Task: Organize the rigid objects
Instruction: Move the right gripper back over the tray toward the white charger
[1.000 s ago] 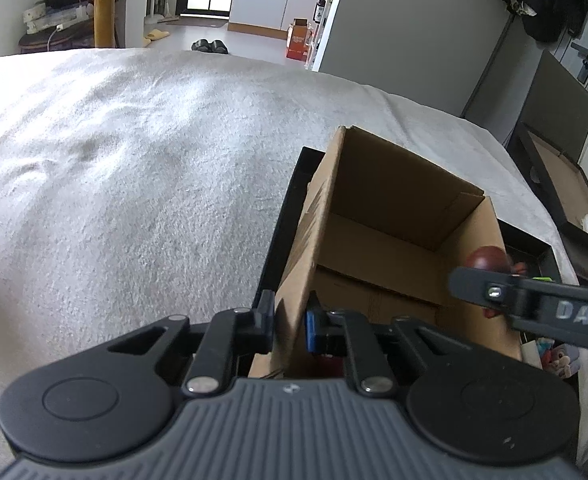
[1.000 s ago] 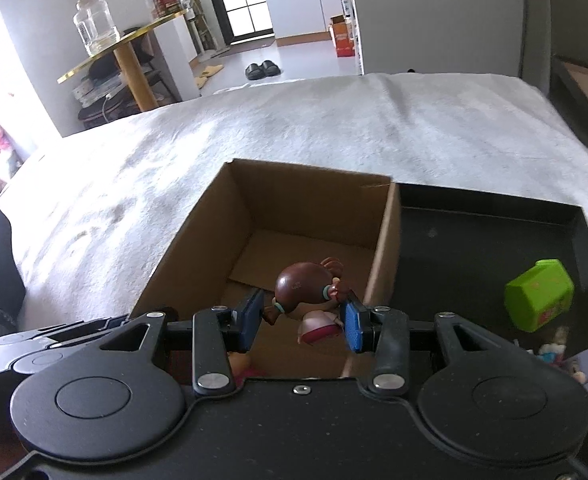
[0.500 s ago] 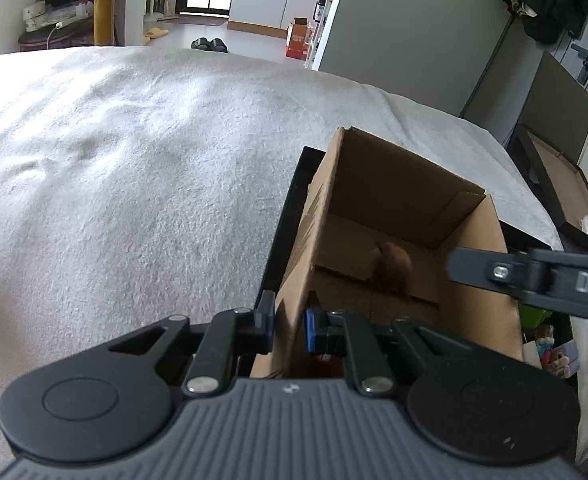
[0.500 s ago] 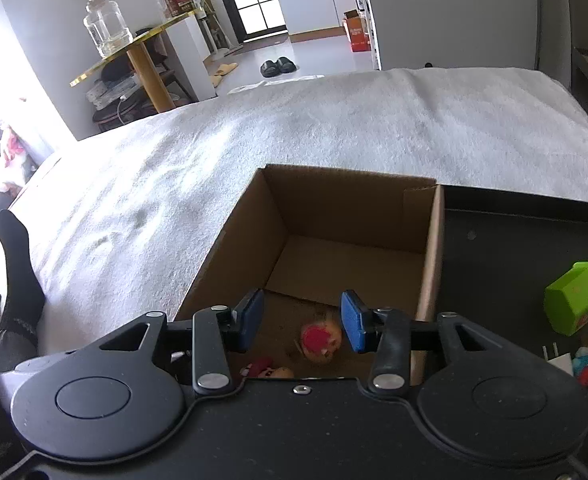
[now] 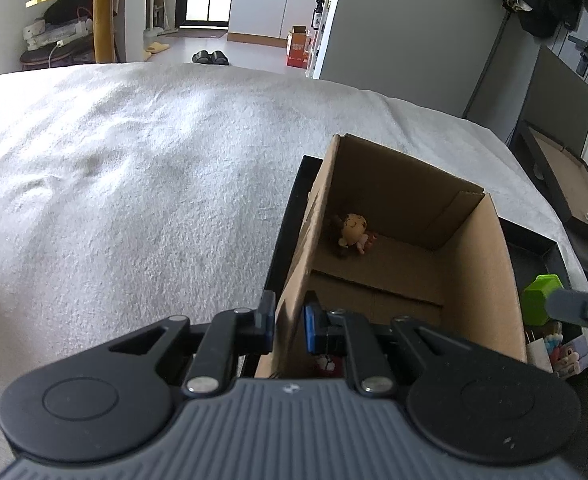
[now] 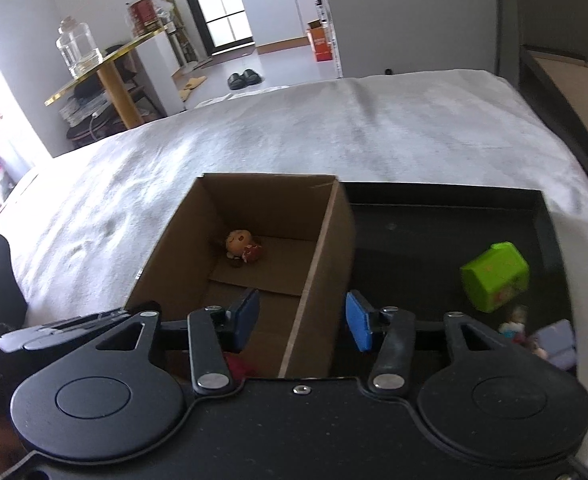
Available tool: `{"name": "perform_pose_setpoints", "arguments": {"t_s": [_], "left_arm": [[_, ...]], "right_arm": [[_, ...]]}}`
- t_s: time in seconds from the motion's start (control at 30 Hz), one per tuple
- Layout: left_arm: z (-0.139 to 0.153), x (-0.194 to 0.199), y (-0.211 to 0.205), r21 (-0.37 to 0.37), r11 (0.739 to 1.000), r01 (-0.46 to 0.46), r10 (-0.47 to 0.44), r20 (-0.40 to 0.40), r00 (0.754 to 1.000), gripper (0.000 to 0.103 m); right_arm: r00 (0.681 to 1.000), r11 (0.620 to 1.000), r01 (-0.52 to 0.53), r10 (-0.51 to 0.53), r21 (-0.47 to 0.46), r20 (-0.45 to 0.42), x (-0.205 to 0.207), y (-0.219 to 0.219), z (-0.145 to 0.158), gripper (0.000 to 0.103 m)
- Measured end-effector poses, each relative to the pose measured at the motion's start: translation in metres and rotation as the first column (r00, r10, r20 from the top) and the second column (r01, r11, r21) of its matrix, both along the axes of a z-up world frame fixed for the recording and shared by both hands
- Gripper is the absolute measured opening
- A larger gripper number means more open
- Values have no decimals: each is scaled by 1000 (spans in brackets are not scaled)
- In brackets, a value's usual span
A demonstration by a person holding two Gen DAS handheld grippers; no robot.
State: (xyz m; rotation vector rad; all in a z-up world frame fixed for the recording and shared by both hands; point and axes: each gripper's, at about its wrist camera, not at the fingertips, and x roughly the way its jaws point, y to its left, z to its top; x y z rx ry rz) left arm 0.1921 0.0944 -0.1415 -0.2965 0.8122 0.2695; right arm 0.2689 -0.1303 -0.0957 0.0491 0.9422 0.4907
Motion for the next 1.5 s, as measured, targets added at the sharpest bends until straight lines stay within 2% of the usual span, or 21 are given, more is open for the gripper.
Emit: {"name": "perform_pose_setpoints", "arguments": {"t_s": [0.43,0.5,0.77,0.97,1.5], "left_arm": [[2,1,-10,39,999,-5,6,-17,1000,18],[1,1,-10,43,999,-6,7,-23,1000,22],[1,3,-14,83,996,-14,16,-31,999,52],[-1,6,-18,101,995,-5,10,-48,999,67],[-6,11,-23,116,993,13,-4,-72,997,73]], "right_arm": [[994,994,107,-107,-15,-13,-9,-58,-11,53],[993,993,119,-119,-16,-16,-10,-65,-13,53],[987,987,156,-157,-25,-41,-11,-87,-24,55],[983,985,169,-170,-32,-62,-11,-96,-34,57],[971,979,199,-204,-54,-126,0,-105,-69,57]]}}
